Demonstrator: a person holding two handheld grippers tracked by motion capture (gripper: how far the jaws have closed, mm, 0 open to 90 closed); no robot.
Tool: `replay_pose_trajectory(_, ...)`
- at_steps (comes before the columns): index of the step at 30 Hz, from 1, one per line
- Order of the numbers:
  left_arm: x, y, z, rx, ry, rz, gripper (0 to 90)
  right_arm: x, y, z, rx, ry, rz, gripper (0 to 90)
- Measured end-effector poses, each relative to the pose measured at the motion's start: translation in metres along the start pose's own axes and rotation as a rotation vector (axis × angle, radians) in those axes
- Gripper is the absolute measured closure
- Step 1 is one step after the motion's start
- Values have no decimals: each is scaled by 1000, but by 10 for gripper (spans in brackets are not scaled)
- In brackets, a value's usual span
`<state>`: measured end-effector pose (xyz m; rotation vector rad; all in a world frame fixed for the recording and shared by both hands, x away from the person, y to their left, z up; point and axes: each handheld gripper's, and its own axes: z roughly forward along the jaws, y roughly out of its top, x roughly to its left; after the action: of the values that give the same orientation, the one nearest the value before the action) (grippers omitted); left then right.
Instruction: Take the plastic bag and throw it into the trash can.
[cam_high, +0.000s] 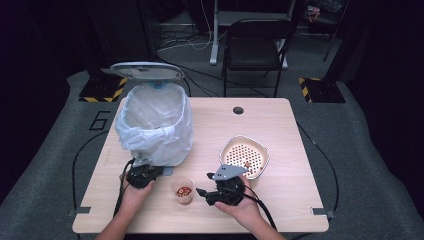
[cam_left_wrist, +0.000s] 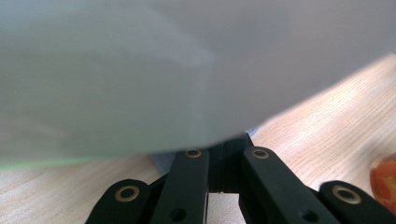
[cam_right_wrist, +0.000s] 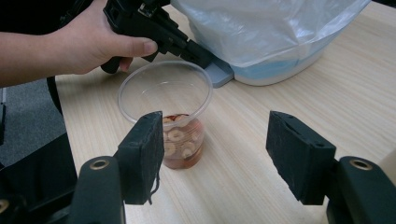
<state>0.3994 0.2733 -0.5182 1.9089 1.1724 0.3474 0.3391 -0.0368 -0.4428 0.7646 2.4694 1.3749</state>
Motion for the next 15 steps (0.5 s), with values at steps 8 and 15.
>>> replay_pose_trajectory(8,0,0,0,-4,5,-4,900,6,-11,11,-4,-2,-6,265)
replay_pose_trajectory(15,0,0,0,-5,1,-4,900,8,-17,22,-8,5,4,191)
